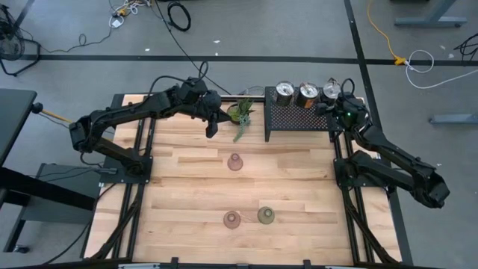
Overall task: Pick & Place candle stick holders
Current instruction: Align the silver scented candle with the silver scented candles on the shelf
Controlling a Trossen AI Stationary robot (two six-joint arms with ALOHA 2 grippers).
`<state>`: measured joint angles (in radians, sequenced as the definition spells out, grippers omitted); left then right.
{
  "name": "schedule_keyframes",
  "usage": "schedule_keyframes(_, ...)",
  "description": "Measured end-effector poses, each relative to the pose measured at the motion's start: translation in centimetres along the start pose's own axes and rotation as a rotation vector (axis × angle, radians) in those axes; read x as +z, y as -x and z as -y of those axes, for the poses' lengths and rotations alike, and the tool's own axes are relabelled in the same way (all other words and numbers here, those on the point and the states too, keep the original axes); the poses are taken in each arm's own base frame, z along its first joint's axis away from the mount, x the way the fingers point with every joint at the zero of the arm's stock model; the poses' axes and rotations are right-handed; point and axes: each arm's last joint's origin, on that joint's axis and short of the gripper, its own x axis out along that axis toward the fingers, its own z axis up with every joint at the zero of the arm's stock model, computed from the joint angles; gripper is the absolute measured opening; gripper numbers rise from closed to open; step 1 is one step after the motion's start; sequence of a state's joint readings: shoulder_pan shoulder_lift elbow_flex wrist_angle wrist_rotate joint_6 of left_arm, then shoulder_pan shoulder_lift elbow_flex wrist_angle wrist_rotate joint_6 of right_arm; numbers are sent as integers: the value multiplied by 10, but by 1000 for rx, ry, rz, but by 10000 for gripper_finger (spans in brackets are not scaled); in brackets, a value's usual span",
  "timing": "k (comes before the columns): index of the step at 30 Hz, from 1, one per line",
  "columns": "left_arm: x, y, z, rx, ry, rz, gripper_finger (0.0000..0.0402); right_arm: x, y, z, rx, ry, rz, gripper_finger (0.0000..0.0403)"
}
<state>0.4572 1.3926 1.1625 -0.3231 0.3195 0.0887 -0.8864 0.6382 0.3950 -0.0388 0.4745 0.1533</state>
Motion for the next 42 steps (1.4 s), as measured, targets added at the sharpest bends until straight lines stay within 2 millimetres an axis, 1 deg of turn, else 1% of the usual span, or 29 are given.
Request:
schedule_keyframes(30,0,0,0,0,1,-4,16,3,0,0,-2,-40,25,355)
schedule_keyframes(34,0,0,0,0,1,-4,16,1,0,0,2,-33,6,356)
schedule_keyframes(42,0,0,0,0,0,-4,16,2,1,-2,22,-39,13,396)
